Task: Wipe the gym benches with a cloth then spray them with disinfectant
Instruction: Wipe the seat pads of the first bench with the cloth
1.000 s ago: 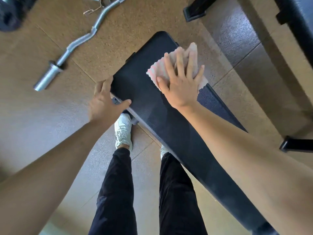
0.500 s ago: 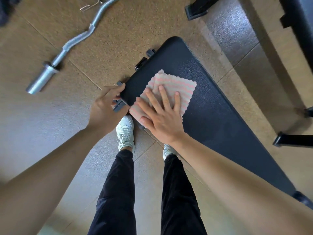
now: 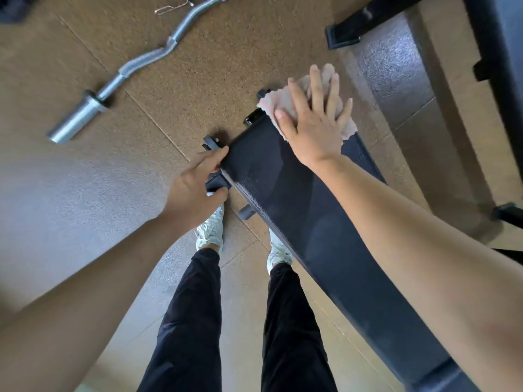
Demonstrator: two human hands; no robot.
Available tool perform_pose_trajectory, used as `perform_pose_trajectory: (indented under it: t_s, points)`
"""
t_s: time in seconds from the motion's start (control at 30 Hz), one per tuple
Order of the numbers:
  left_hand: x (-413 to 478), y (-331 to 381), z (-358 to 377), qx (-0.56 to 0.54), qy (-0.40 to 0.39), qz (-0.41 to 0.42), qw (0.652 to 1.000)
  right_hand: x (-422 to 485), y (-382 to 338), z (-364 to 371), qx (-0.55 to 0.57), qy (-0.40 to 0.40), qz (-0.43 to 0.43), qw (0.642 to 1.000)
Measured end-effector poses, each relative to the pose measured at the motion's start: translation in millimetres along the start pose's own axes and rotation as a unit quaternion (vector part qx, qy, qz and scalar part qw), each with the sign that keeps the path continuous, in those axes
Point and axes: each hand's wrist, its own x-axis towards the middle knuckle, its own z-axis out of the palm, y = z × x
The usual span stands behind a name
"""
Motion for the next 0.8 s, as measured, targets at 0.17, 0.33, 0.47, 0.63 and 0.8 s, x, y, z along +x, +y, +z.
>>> perform_pose_trajectory:
  t_s: [0.17,0.33,0.47,0.63,0.8]
  points:
    - [-14,-3,-6,-0.029,0.056,-0.053,0.997,-37,-44,15,-0.071,-0.026,-0.151,0.986]
    - [-31,-11,-16,-0.027,0.093,-0.037,0.995,-76,-87,32,-0.051,-0.032,-0.27,0.961]
    - [-32,-7,-16,-0.036,0.111,-0.065,0.991,-76,-87,24,0.131,-0.049,-0.264,0.954]
    - [-17,6,-1,-0.034,0.123,-0.002,0.992,-73,-61,2,0.249,0.056,-0.255,0.932]
    - [-2,35,28,0.051,0.086,0.028,0.995,-82,-20,-11,0.215,0.098,-0.168,0.957]
